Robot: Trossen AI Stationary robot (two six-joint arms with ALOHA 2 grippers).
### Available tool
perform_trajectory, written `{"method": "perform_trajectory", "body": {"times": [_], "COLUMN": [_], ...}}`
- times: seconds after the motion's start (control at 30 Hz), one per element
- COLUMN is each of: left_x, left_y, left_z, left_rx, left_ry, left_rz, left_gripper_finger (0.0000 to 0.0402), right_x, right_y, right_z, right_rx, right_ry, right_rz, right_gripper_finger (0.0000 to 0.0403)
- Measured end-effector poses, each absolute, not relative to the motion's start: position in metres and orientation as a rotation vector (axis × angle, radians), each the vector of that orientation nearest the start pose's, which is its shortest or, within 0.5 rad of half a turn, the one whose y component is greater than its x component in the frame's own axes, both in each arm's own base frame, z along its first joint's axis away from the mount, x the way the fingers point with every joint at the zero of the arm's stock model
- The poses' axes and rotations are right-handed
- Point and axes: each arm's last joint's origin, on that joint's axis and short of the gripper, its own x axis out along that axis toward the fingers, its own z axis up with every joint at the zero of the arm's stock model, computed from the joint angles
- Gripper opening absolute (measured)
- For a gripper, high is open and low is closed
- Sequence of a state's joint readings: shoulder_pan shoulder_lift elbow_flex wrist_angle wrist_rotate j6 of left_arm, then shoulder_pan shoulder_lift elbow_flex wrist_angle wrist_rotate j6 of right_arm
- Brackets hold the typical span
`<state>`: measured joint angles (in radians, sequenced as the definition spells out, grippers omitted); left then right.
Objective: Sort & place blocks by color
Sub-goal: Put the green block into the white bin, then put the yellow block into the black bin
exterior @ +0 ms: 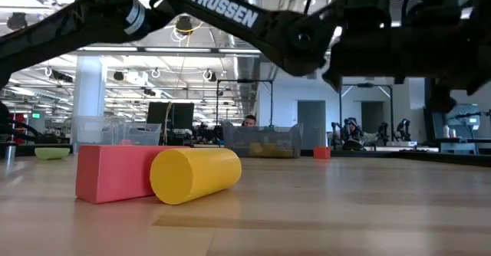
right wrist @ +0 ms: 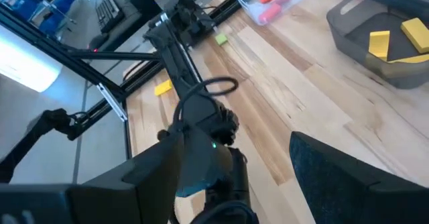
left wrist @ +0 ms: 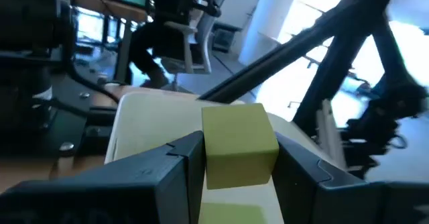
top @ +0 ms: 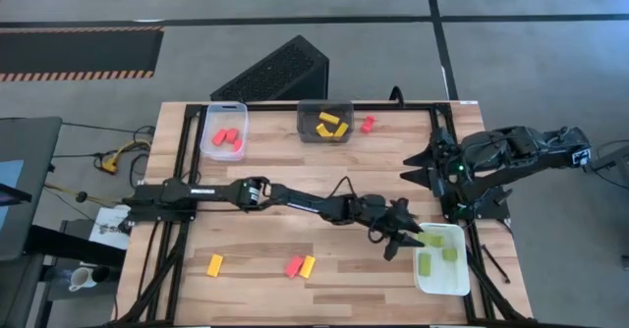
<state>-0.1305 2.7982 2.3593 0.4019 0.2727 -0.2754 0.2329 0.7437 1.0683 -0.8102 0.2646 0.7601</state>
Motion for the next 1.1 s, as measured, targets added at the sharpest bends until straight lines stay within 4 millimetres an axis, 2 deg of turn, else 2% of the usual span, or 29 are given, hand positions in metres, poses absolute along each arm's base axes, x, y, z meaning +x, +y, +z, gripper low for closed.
{"method": "perform_trajectory", "body": {"times": [0.13, 0.3, 0.57, 0.83, 1.1], "left_x": [0.604, 0.605, 0.603, 0.603, 0.605], "left_y": [-0.093, -0.100, -0.112, -0.113, -0.101], "left_z": [0.122, 0.103, 0.101, 0.102, 0.103], "left_rx": [-0.252, -0.260, -0.194, -0.230, -0.254], "left_ry": [0.052, 0.043, 0.035, 0.036, 0.060], "left_rz": [-0.302, -0.286, -0.257, -0.254, -0.318], "left_gripper_finger": [0.0110, 0.0110, 0.0114, 0.0180, 0.0244], "right_x": [0.122, 0.122, 0.122, 0.122, 0.122], "right_y": [0.021, 0.021, 0.021, 0.021, 0.021], "right_z": [0.373, 0.373, 0.372, 0.372, 0.372], "right_rx": [0.630, 0.645, 0.679, 0.705, 0.699], "right_ry": [0.431, 0.430, 0.428, 0.426, 0.427], "right_rz": [-0.207, -0.211, -0.219, -0.224, -0.223], "right_gripper_finger": [0.0295, 0.0295, 0.0295, 0.0295, 0.0295]}}
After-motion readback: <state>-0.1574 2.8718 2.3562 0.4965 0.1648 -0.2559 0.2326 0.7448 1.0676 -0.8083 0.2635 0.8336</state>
